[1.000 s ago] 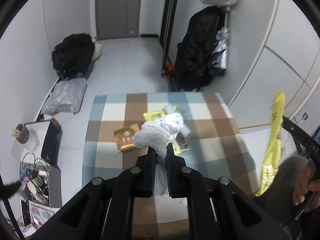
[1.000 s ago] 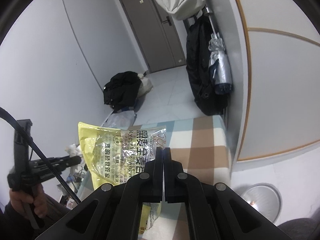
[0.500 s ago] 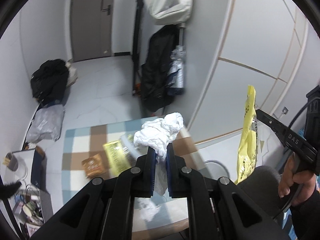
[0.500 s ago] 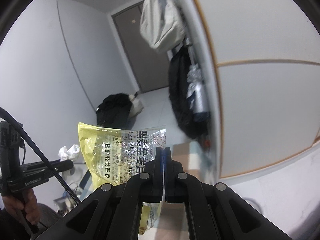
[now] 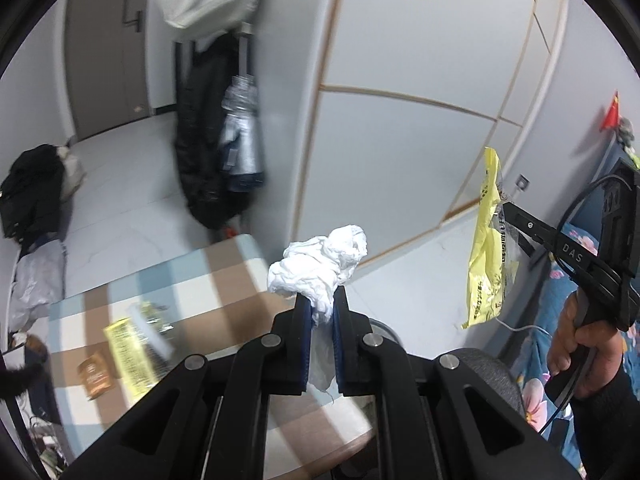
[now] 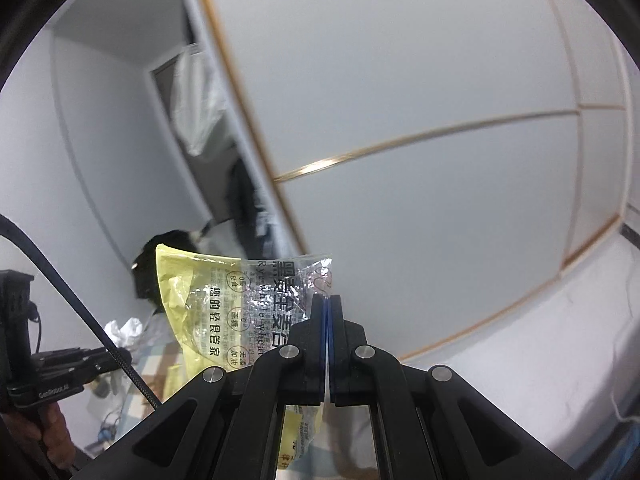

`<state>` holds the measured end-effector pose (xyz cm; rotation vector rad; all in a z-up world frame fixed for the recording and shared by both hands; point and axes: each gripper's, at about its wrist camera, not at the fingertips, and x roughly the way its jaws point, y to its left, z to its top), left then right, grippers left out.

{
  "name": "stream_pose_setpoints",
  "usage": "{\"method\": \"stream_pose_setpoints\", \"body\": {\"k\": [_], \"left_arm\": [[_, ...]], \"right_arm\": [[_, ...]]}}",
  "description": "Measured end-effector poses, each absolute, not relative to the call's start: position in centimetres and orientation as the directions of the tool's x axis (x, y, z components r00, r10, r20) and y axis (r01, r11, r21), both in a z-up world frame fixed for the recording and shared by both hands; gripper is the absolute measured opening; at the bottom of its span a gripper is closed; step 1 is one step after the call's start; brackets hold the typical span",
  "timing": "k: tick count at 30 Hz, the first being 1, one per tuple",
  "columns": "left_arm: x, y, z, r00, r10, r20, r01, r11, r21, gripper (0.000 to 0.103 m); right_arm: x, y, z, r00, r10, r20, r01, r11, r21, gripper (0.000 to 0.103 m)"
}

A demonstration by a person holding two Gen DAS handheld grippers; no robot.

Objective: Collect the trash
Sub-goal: 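Carry the yellow bag and white tissue over the white bin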

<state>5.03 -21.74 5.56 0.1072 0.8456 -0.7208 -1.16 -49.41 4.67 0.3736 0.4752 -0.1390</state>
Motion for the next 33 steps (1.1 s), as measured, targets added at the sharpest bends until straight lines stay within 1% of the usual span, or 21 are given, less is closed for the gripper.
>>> {"method": "stream_pose_setpoints", "body": {"k": [8, 15, 23, 27, 33], "left_arm": [[6.6, -28.2, 1.8, 0.327, -0.533, -0.78, 0.672, 0.712, -0.205, 0.005], [8.5, -32.6, -3.6, 0.206, -0.474, -0.856, 0.671, 0.705, -0.229, 0.005], [8.9, -36.4, -8.4, 0.075, -0.412, -0.908, 0.659, 0.704, -0.266, 0.005], [8.9, -38.0, -10.3, 0.02, -0.379, -0.925, 0.655, 0.704, -0.274, 0.005], [8.7, -40.3, -13.7, -0.063, -0.319, -0.946, 0.644, 0.711, -0.283, 0.005]], "right_arm": [[-2.1, -55.5, 0.1, 0.815, -0.152, -0.56, 0.382, 0.867, 0.32, 0.0], [-1.5, -58.7, -5.3, 0.748, -0.164, -0.643, 0.461, 0.825, 0.326, 0.0], [-1.4, -61.3, -13.0, 0.66, -0.115, -0.743, 0.522, 0.78, 0.343, 0.0], [-0.7, -62.0, -16.8, 0.607, -0.062, -0.792, 0.542, 0.761, 0.356, 0.0], [0.6, -61.9, -20.9, 0.552, -0.01, -0.834, 0.542, 0.764, 0.349, 0.0]]}}
